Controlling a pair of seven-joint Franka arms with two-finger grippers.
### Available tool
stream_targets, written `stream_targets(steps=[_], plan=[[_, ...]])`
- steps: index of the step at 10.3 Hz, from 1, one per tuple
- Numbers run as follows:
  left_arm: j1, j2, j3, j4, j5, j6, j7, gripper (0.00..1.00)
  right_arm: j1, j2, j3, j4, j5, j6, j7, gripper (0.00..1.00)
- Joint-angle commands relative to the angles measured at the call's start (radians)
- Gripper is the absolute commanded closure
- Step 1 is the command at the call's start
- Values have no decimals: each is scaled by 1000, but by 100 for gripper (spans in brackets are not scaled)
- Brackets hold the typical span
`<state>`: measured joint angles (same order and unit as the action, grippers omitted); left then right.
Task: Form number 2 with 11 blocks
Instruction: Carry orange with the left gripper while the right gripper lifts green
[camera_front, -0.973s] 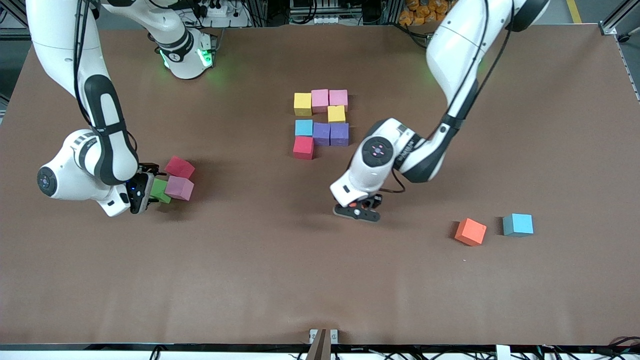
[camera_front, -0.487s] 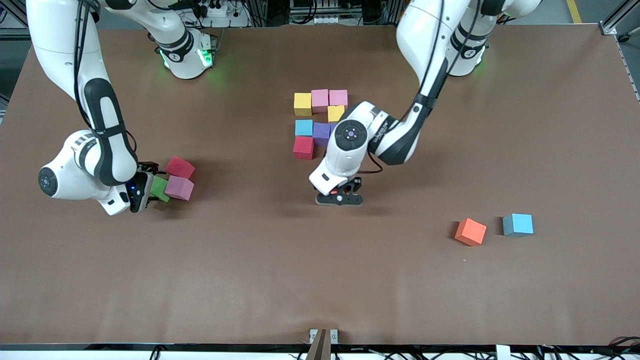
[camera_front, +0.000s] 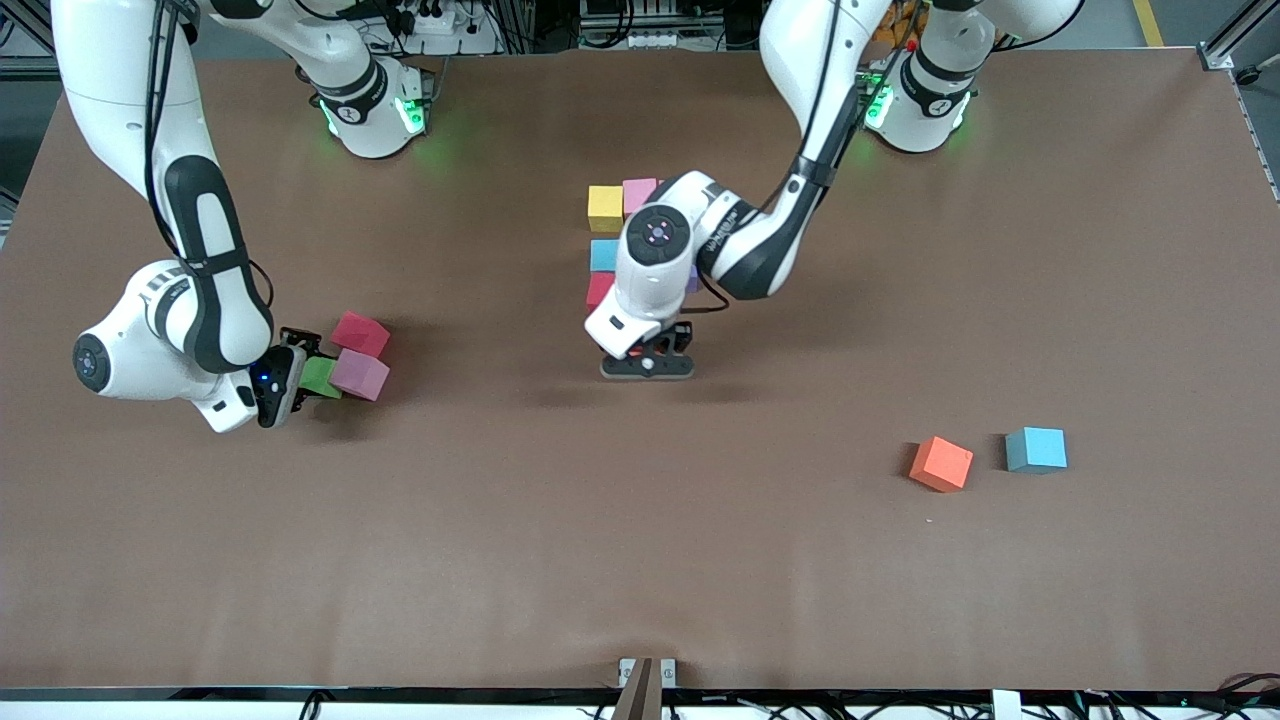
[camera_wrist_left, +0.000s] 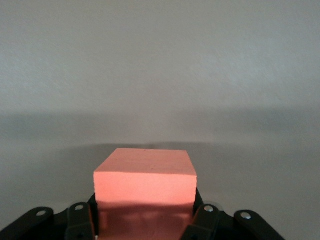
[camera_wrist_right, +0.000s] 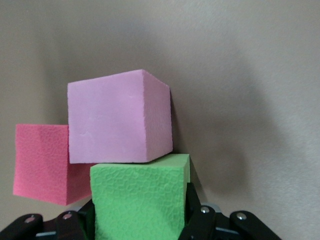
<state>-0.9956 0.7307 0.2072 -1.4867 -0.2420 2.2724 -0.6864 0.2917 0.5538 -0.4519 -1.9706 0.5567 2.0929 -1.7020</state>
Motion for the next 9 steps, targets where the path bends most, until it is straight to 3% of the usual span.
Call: stream_targets(steps=[1, 6, 9], plan=[[-38, 16, 27, 23, -23, -16, -5, 47, -17, -17, -4, 73, 6, -54, -2, 84], [-73, 91, 34, 97, -25, -14, -4, 47, 21, -26, -34, 271, -52, -192, 272, 84], [-98, 105, 43, 115, -26, -13, -4, 47, 90, -54, -31, 285, -89, -224, 515, 84]])
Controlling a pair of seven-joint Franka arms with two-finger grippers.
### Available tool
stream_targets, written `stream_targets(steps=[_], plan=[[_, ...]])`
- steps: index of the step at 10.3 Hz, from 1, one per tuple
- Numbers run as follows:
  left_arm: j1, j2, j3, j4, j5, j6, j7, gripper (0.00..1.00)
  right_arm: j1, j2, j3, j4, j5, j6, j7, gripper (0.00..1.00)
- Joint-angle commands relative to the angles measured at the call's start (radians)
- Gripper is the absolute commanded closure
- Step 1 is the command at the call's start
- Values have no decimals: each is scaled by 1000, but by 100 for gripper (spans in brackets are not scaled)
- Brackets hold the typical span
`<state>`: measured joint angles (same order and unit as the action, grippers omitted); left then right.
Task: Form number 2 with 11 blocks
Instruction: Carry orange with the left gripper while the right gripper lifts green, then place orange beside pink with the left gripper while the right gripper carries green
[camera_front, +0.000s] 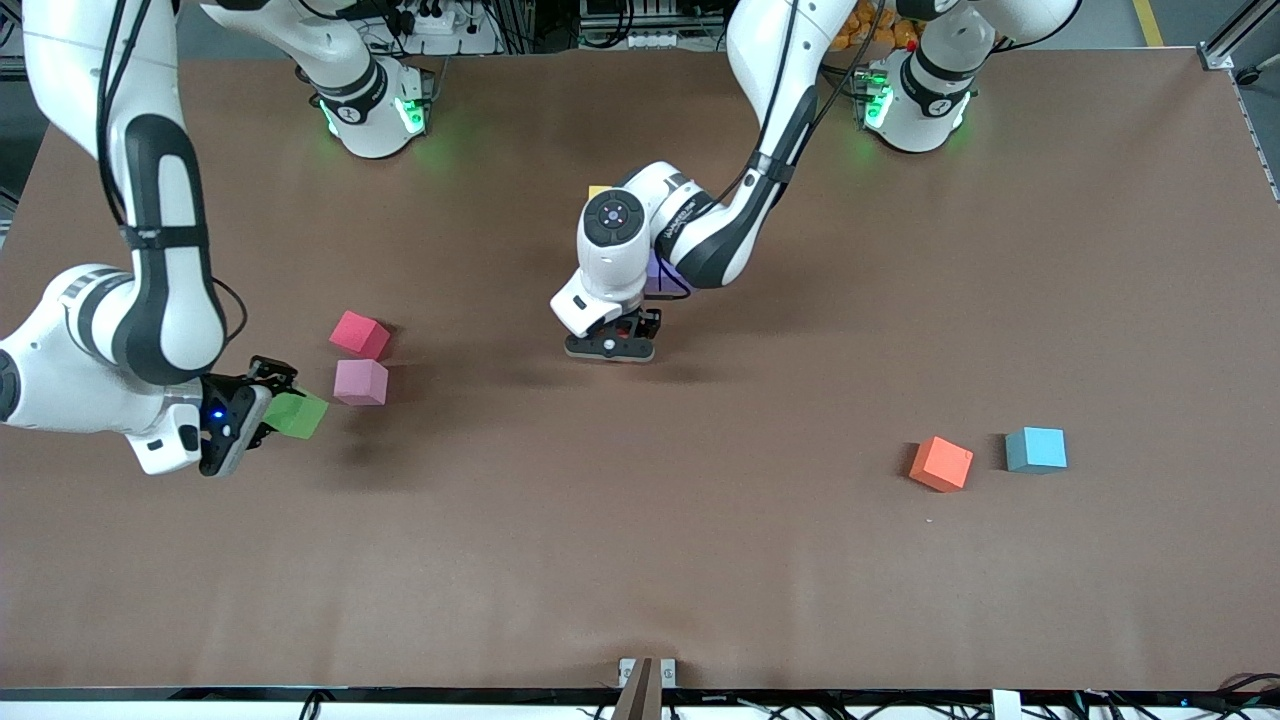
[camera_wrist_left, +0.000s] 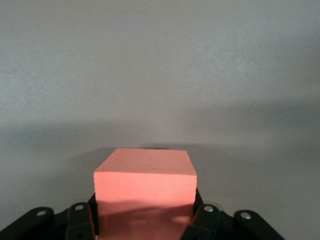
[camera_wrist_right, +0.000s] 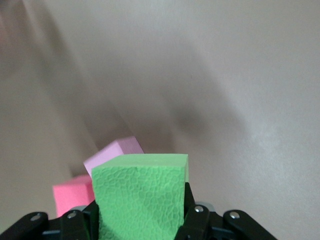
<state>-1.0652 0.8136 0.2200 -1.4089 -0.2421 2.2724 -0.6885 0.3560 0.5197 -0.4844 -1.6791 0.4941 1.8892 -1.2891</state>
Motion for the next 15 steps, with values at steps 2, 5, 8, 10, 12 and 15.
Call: stream_targets(steps=[2, 5, 8, 10, 12, 15], plan=[[-38, 25, 30, 36, -26, -13, -2, 47, 72, -20, 0, -7, -29, -30, 270, 84], [-47, 48, 32, 38, -26, -7, 4, 47, 115, -14, 0, -11, -34, -32, 422, 84], [-49, 53, 27, 38, -28, -5, 4, 47, 144, -1, 3, -11, -39, -21, 424, 84], [-47, 56, 21, 39, -33, -4, 3, 47, 138, 13, 4, -13, -37, -19, 421, 83], [-47, 64, 18, 41, -33, -1, 3, 47, 139, 14, 4, -14, -37, -18, 415, 83], [-47, 76, 16, 47, -51, 19, -2, 47, 135, 20, 4, -14, -37, -15, 409, 83]])
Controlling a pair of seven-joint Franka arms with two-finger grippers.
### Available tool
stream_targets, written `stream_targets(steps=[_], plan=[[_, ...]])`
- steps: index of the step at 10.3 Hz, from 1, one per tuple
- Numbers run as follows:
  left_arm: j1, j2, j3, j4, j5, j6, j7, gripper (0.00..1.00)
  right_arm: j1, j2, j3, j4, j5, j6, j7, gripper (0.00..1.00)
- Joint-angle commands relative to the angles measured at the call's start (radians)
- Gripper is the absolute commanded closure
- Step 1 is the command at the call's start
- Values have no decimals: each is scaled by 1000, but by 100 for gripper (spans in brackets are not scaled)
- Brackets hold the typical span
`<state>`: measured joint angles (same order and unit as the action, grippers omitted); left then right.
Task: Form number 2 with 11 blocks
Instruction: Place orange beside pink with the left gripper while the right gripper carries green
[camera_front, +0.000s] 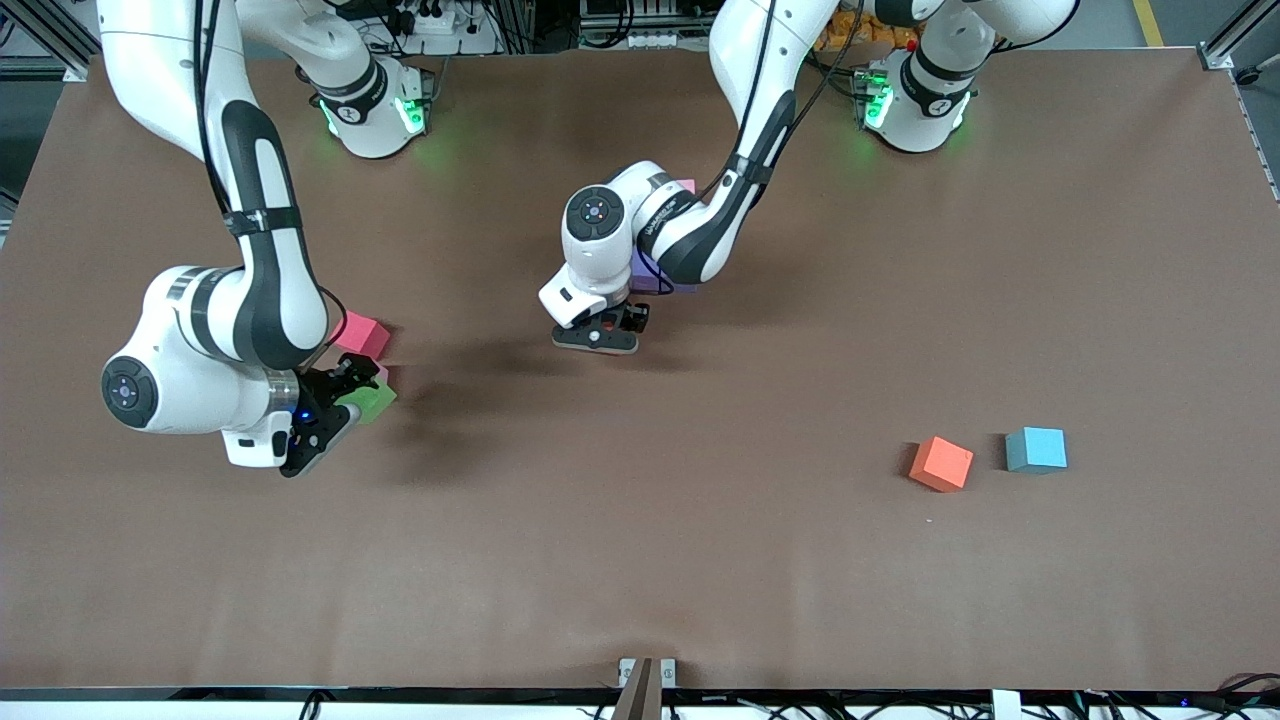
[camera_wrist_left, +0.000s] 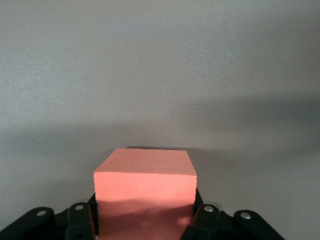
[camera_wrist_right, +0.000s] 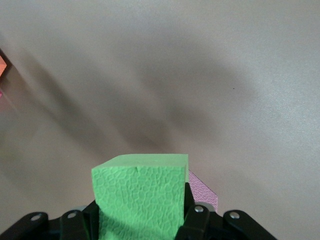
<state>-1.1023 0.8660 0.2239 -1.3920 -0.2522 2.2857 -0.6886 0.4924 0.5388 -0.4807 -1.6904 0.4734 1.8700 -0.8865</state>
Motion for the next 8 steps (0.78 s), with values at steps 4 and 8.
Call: stream_targets(steps=[4, 8], plan=[[-11, 27, 15, 31, -65, 12, -8, 47, -6, 3, 1, -8, -15, 8, 6, 83], [-10, 33, 15, 27, -65, 11, -9, 42, -8, 3, 2, -11, -15, 15, 4, 83]])
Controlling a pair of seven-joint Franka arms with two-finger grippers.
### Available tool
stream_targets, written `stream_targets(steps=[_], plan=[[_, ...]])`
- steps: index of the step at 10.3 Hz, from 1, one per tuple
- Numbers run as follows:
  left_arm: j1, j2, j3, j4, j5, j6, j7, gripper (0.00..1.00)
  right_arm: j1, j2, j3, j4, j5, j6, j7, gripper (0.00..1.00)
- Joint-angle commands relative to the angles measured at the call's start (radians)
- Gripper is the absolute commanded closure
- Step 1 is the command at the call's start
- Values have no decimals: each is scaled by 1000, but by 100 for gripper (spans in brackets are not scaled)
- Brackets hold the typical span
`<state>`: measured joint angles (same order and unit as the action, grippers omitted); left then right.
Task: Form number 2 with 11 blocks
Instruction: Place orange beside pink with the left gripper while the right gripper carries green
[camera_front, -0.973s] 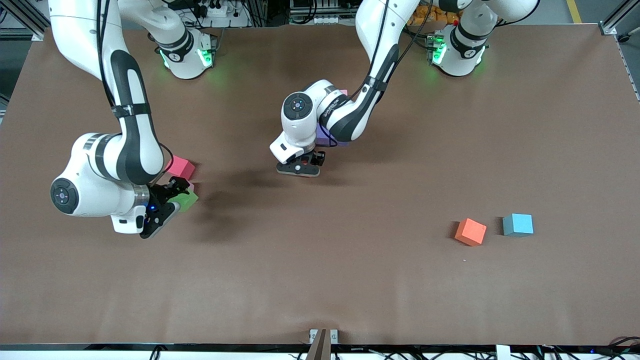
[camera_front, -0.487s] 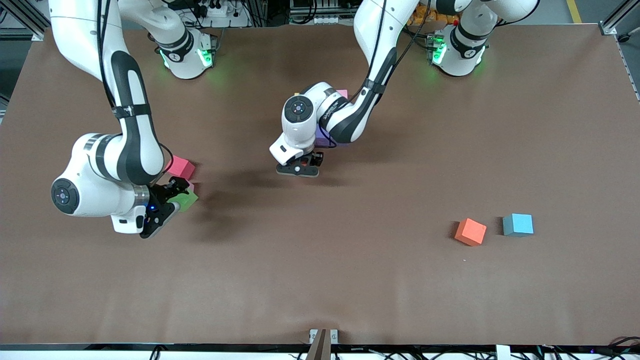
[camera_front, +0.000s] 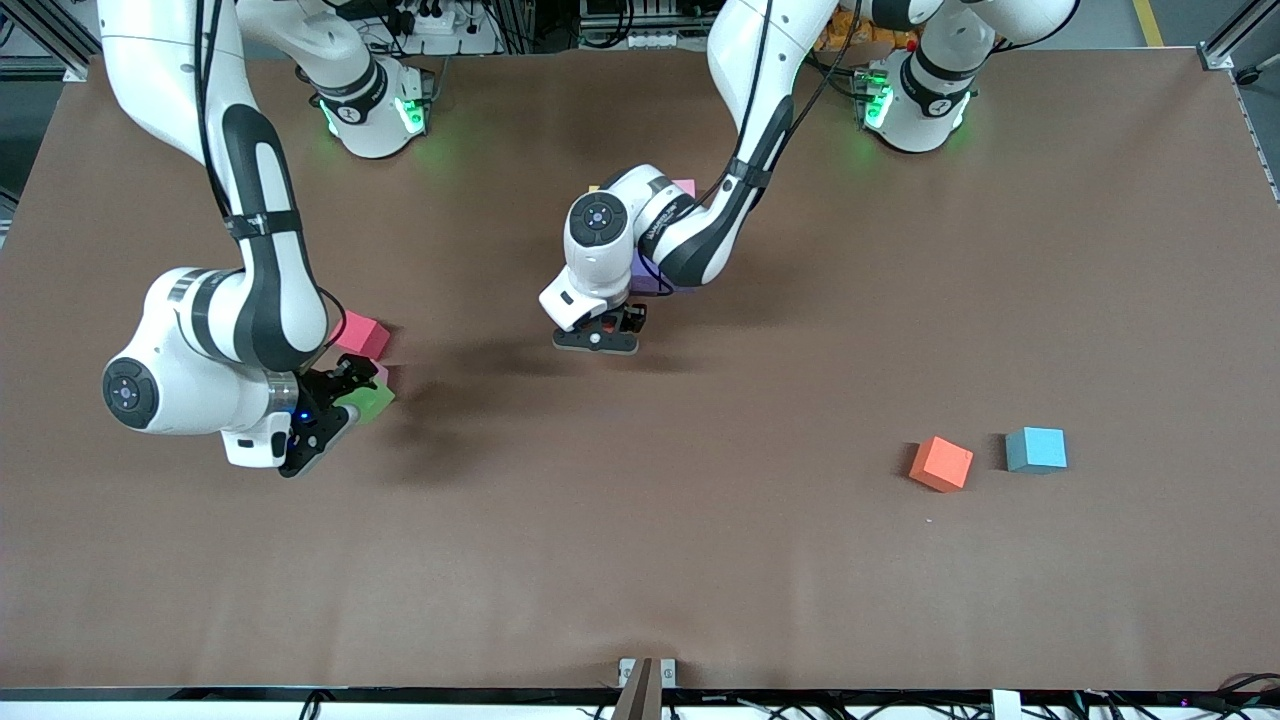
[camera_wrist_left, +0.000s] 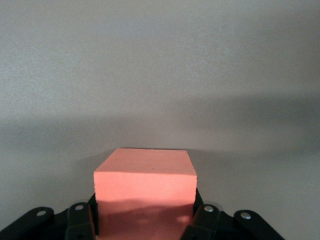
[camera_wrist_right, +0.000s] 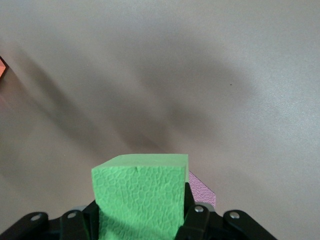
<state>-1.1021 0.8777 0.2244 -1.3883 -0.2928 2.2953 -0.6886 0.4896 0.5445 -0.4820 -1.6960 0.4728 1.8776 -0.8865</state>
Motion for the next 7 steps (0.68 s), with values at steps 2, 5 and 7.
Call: stream_targets(steps=[2, 5, 7], plan=[[-10, 21, 15, 23, -32, 1, -9, 13, -5, -3, 3, -5, -13, 6, 6, 82], [-10, 20, 23, 25, -74, 1, -44, 0, -6, -3, 3, -5, -13, 8, 6, 82], [-10, 7, 26, 25, -68, 1, -45, 0, -6, -3, 3, -5, -11, 6, 6, 82]])
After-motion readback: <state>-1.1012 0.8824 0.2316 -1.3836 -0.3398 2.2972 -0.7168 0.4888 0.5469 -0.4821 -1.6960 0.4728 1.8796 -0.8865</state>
